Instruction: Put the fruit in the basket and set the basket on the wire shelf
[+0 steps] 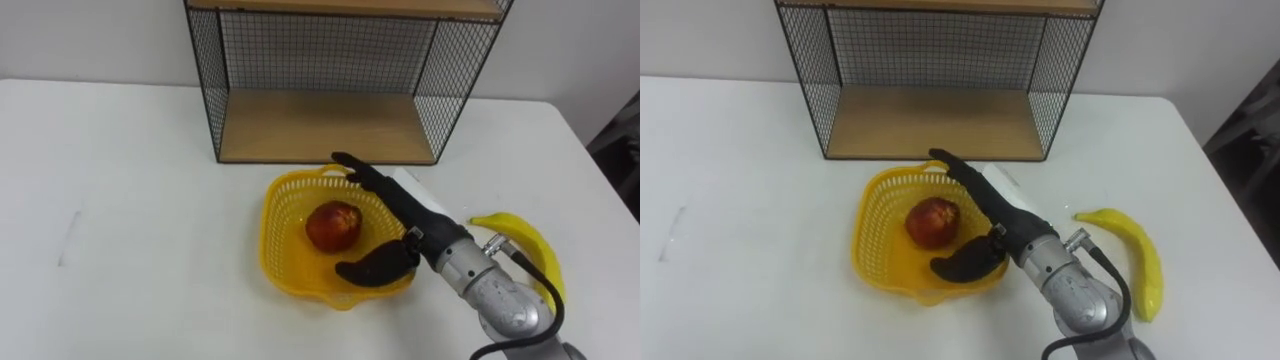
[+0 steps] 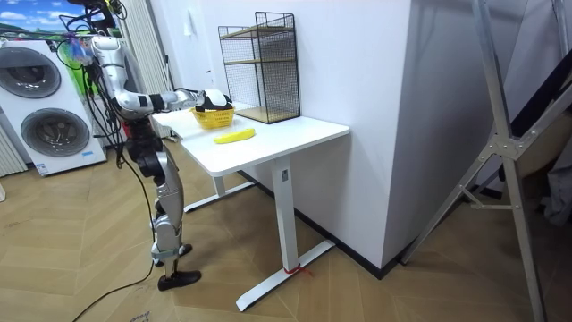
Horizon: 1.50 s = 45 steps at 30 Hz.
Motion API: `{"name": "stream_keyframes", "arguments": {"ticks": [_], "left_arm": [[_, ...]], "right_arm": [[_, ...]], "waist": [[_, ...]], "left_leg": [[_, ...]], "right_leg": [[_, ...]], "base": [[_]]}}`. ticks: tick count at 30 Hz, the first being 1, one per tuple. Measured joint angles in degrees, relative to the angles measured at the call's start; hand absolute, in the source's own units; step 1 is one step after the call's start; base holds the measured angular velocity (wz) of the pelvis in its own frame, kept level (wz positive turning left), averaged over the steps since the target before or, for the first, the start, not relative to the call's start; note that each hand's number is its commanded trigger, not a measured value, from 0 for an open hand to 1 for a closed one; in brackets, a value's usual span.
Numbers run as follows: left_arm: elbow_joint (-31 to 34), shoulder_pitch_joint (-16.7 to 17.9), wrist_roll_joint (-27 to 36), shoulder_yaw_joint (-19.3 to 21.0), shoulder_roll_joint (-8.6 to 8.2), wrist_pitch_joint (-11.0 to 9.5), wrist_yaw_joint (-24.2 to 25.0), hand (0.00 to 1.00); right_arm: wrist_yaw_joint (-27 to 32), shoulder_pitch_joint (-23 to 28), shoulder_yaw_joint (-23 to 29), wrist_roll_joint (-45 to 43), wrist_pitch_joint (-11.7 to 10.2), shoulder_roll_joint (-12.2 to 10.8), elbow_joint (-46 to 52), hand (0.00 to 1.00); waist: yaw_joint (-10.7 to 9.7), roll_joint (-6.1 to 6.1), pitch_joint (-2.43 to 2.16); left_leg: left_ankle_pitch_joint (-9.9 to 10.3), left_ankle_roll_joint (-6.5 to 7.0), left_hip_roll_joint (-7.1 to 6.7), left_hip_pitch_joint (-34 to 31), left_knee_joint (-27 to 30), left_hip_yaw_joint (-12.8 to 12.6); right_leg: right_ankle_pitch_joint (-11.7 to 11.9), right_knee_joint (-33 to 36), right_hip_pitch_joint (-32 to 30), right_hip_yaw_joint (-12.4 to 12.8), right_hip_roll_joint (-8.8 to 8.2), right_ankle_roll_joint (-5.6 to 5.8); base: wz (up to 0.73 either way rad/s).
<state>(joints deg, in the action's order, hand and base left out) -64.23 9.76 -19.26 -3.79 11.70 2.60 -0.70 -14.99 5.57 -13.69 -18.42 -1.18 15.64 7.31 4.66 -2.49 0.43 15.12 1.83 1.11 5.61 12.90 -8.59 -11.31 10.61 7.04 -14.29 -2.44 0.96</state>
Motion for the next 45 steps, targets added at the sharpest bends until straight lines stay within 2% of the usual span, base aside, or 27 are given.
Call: {"name": "stream_keyframes", "arguments": {"ticks": [10, 13, 16, 20, 24, 27, 30, 33, 36, 45], "left_arm": [[0.0, 0.4, 0.6, -0.2, 0.02, 0.0, 0.0, 0.0], [0.0, 0.8, 0.6, -0.5, 0.06, 0.1, 0.0, 0.0], [0.0, 1.2, 0.0, -0.4, 0.06, 0.1, 0.0, 0.0], [0.0, 1.4, -0.1, 1.1, 0.09, -0.1, 0.0, 0.0], [0.1, 2.2, 0.0, 1.4, 0.13, -0.7, -0.1, 0.0], [0.1, 3.6, 0.3, 2.2, 0.07, -1.2, -0.4, 0.0], [0.1, 5.2, 0.3, 4.3, 0.05, -1.2, -0.4, 0.0], [0.1, 6.0, 0.4, 5.8, 0.04, -1.2, -0.4, 0.0], [0.1, 6.7, 0.4, 5.8, 0.0, -1.2, -0.4, 0.0], [0.2, 6.5, 0.0, 7.6, -0.22, -0.6, -1.5, 0.0]], "right_arm": [[0.0, 0.0, 0.0, 0.2, 0.0, 0.0, 0.0, 0.0], [0.0, 0.2, 0.0, 1.5, 0.0, 0.0, 0.0, 0.0], [0.0, 0.2, 0.8, 5.9, 0.1, 0.0, 0.0, 0.0], [2.5, 0.1, 3.2, 12.0, -0.1, 0.1, 0.0, 0.0], [4.6, 0.2, 6.1, 14.8, -0.9, 0.1, 0.0, 0.0], [6.1, 0.4, 10.4, 22.2, -0.9, 0.1, -0.1, 0.0], [7.9, 0.4, 15.0, 29.3, -0.9, 0.1, -1.1, 0.0], [10.0, 0.4, 17.3, 34.5, -0.9, 0.1, -2.6, 0.0], [11.6, 0.4, 17.4, 38.3, -1.0, 0.1, -4.8, 0.0], [18.3, 1.0, 19.3, 37.4, -1.0, 0.0, -7.1, 0.0]], "waist": [[-1.0, 0.38, -0.06], [-1.4, 0.54, -0.16], [-1.4, 0.43, -0.45], [-1.3, -0.16, -0.76], [-1.8, -0.46, -0.6], [-3.2, -0.6, -0.51], [-3.6, -0.53, -0.5], [-4.0, -0.37, -0.5], [-4.4, -0.28, -0.51], [-4.6, -0.33, -0.51]], "left_leg": [[0.0, 0.0, 0.02, 0.0, 0.2, 0.0], [0.0, 0.0, 0.02, 0.0, -0.1, 0.0], [0.0, 0.0, 0.06, 0.2, -0.2, -0.2], [0.0, 0.0, 0.03, 1.0, -0.1, -0.2], [0.0, 0.04, -0.06, 1.1, -0.1, -0.1], [0.0, 0.05, -0.06, 1.0, -0.1, -0.1], [0.0, 0.05, 0.02, 1.0, -0.1, -0.1], [0.0, 0.04, 0.04, 1.1, -0.1, -0.1], [0.0, 0.05, 0.04, 1.2, -0.1, -0.1], [0.0, 0.05, 0.01, 1.1, -0.1, -0.1]], "right_leg": [[0.0, 0.0, 0.1, 0.0, -0.03, 0.0], [0.0, 0.1, 0.1, 0.2, -0.02, 0.0], [0.0, 0.1, 0.1, 0.7, 0.05, 0.0], [0.0, 0.1, 0.7, 0.9, 0.01, 0.0], [0.1, 0.0, 1.0, 0.9, 0.02, 0.1], [0.1, 0.0, 1.1, 0.4, 0.02, 0.14], [0.1, 0.0, 1.1, 0.2, 0.02, 0.11], [0.1, 0.0, 1.2, 0.2, 0.03, 0.1], [0.1, 0.0, 1.3, 0.1, 0.03, 0.09], [0.1, 0.0, 1.1, 0.2, 0.01, 0.09]], "base": [[0.0], [0.0], [-0.04], [0.0], [0.01], [0.03], [0.0], [0.0], [0.0], [0.0]]}}
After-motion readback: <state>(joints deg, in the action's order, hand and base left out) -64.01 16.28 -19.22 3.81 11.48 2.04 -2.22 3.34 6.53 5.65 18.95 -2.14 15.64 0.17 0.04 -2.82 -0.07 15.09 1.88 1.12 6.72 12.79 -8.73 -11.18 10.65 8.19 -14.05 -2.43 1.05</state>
